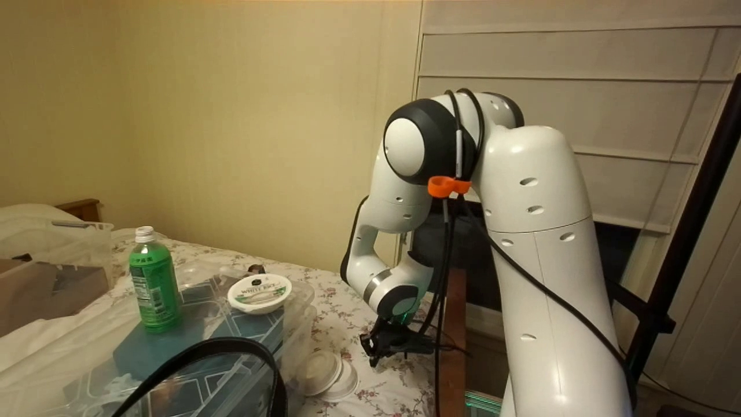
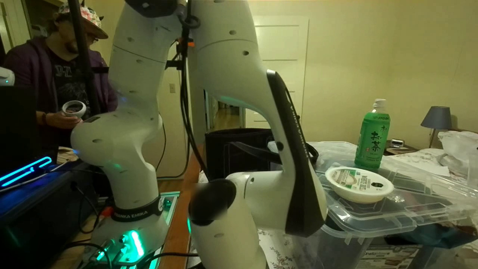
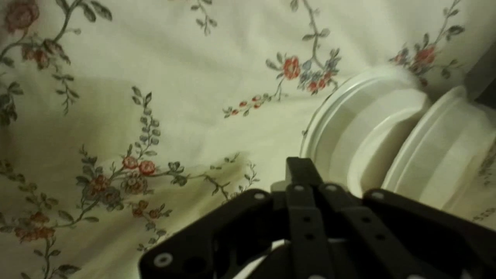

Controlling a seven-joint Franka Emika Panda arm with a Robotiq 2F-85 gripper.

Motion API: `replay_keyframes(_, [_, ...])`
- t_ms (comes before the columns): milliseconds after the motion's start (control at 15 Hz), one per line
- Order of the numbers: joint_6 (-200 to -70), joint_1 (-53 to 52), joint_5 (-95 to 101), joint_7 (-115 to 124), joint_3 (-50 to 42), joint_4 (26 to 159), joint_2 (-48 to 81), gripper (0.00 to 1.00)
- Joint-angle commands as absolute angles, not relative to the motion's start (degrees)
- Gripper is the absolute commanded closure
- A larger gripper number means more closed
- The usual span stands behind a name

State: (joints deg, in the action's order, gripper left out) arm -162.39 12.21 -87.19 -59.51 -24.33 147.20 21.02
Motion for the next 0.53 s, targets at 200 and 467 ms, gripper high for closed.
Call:
replay_keyframes(200, [-142.9, 20.8, -68.9, -50.0, -25.9, 150.8, 9.3, 0.46])
replay_keyframes(467, [-135.7, 23.1, -70.6, -50.4, -24.8, 148.6, 9.3, 0.19])
